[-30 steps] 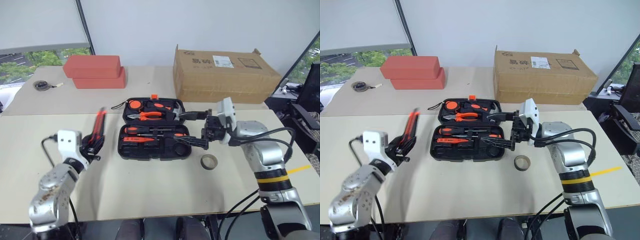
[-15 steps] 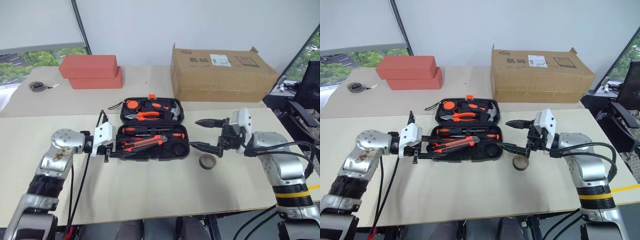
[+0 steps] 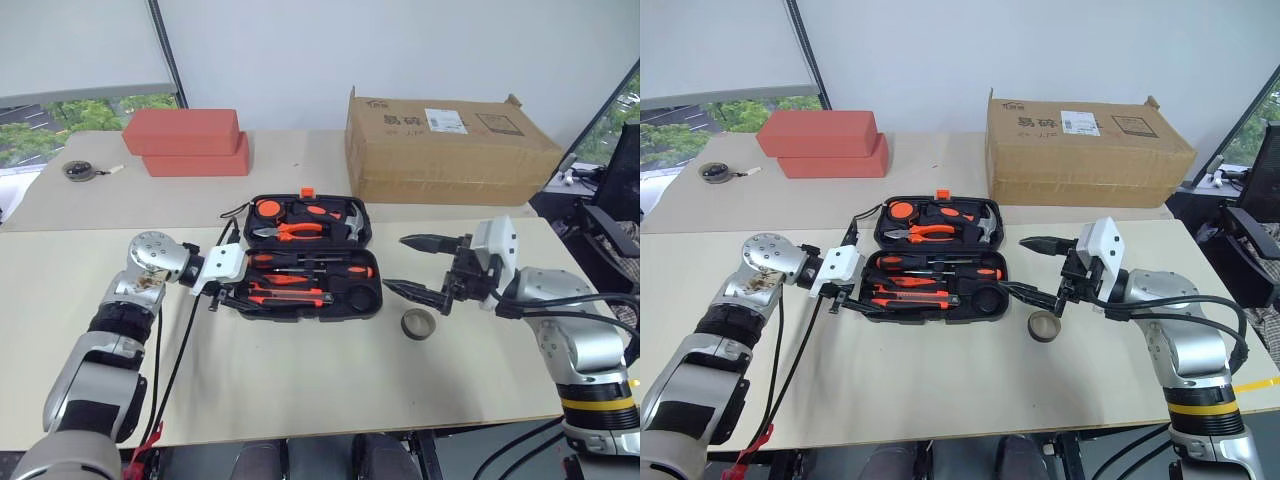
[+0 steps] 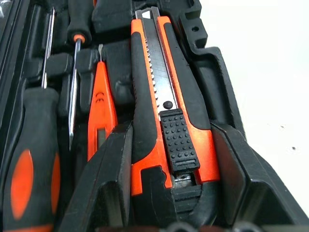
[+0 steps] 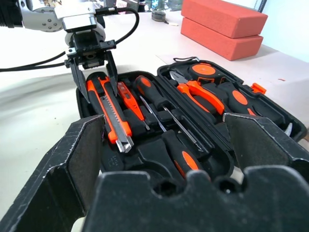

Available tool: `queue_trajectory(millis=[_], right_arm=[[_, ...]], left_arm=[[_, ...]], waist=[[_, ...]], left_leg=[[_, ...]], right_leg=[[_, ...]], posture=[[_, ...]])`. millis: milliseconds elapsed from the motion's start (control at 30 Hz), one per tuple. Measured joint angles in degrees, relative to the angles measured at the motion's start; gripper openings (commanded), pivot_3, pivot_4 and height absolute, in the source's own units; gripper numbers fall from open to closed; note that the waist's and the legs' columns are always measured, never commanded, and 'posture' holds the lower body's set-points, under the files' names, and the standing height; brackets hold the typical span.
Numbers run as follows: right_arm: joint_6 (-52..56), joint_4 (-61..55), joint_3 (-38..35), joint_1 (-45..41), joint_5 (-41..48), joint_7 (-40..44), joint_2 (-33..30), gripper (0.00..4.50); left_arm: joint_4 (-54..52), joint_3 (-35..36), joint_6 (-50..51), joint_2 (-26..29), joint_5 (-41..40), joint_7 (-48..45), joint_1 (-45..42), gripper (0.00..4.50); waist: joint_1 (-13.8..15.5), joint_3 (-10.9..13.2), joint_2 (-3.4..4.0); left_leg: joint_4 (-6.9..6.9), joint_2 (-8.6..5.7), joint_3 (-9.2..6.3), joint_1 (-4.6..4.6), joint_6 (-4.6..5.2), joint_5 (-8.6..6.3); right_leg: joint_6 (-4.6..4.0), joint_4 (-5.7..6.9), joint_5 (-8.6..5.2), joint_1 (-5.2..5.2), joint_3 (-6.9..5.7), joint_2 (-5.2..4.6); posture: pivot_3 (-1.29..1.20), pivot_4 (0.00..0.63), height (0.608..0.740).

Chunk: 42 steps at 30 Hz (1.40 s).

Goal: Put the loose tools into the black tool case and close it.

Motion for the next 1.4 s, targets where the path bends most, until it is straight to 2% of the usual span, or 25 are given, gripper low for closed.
queue_trajectory(millis=[200, 233, 267, 400, 533, 800, 1067, 1167, 1233, 1267, 1400], right_arm=[[0.00, 0.00, -0.06, 0.01, -0.01, -0.12, 0.00, 4.50], [0.00, 0.00, -0.09, 0.02, -0.02, -0.12, 0.00, 4.50], [0.00, 0.00, -0.14, 0.02, -0.02, -0.12, -0.01, 4.50], [-0.01, 0.00, -0.18, 0.02, -0.04, -0.10, -0.03, 4.50], [-0.04, 0.11, -0.17, 0.02, -0.08, 0.02, -0.02, 4.50], [-1.13, 2.18, -0.13, -0.15, -0.25, 1.22, -0.02, 4.50], [-3.24, 4.24, -0.07, -0.28, -0.67, 2.56, 0.03, 4.50], [-3.57, 4.51, -0.07, -0.27, -0.67, 2.73, 0.04, 4.50], [-3.75, 4.59, -0.07, -0.23, -0.67, 3.04, 0.03, 4.50], [-3.87, 4.60, -0.09, -0.11, -0.67, 3.18, 0.03, 4.50], [-3.94, 4.62, -0.11, 0.37, -0.67, 3.25, 0.03, 4.50]], left_arm=[[1.21, -0.06, -0.66, -0.97, 0.84, -0.38, -0.78, 1.80], [1.24, -0.06, -0.79, -1.06, 1.06, -0.32, -0.88, 2.80], [1.43, -0.04, -1.01, -1.14, 1.32, 0.18, -1.13, 2.99], [2.04, 0.23, -1.35, -1.14, 1.74, 0.94, -2.04, 4.46], [2.28, 0.53, -1.25, -1.17, 1.52, 1.04, -2.19, 4.46], [-4.00, 6.67, 11.10, -1.29, -8.22, -1.76, -3.45, 4.46], [-5.33, 4.82, 7.85, -7.13, -5.83, 3.33, -1.56, 4.46], [-3.34, 4.01, 5.42, -9.60, -4.35, 5.40, -1.65, 3.71], [-1.65, 3.51, 4.27, -10.22, -3.27, 6.03, -1.75, 2.94], [-0.86, 3.13, 3.45, -10.24, -2.59, 6.16, -1.81, 2.70], [1.44, 2.27, 1.96, -10.57, -1.21, 6.21, -1.90, 1.05]], waist=[[-0.05, 0.00, 0.00], [-0.06, 0.00, 0.00], [-0.03, 0.00, -0.01], [-0.06, 0.00, -0.01], [-0.10, 0.00, -0.01], [-0.02, 0.00, -0.02], [-0.07, 0.01, -0.03], [-0.05, 0.01, -0.03], [-0.06, 0.01, -0.03], [-0.13, 0.01, -0.02], [-0.12, 0.01, -0.03]], left_leg=[[0.01, 0.00, -0.01, 0.01, 0.00, 0.00], [0.01, 0.00, -0.01, 0.01, 0.00, 0.00], [0.01, 0.00, -0.01, 0.01, 0.00, 0.00], [0.02, -0.01, -0.02, 0.03, 0.01, -0.01], [0.02, 0.00, -0.02, 0.03, 0.01, -0.01], [0.13, -0.02, -0.07, 0.02, 0.02, -0.01], [0.39, -0.02, -0.06, 0.00, 0.08, -0.04], [0.39, -0.01, -0.07, 0.02, 0.07, -0.04], [0.39, -0.01, -0.07, 0.01, 0.07, -0.04], [0.38, -0.01, -0.07, 0.02, 0.07, -0.04], [0.37, -0.01, -0.07, -0.01, 0.08, -0.04]], right_leg=[[0.01, 0.02, 0.00, 0.00, 0.00, 0.00], [0.01, 0.02, 0.00, 0.00, 0.00, 0.00], [0.01, 0.03, 0.00, 0.01, 0.00, 0.00], [0.02, 0.03, -0.01, 0.03, 0.01, 0.00], [0.01, 0.06, -0.01, 0.02, 0.00, 0.00], [0.05, 0.08, -0.02, 0.09, -0.01, 0.00], [0.06, 0.17, 0.00, 0.14, 0.01, 0.01], [0.07, 0.19, 0.01, 0.15, 0.00, 0.01], [0.07, 0.19, 0.01, 0.14, 0.01, 0.01], [0.07, 0.18, 0.01, 0.14, 0.01, 0.01], [0.07, 0.18, 0.01, 0.12, 0.00, 0.01]], posture=[[0.00, 0.150, 0.713], [0.00, 0.150, 0.713], [0.00, 0.150, 0.713], [0.00, 0.150, 0.713], [0.00, 0.150, 0.713], [0.00, 0.150, 0.713], [0.00, 0.150, 0.713], [0.00, 0.150, 0.713], [0.00, 0.150, 0.713], [0.00, 0.150, 0.713], [0.00, 0.150, 0.713]])
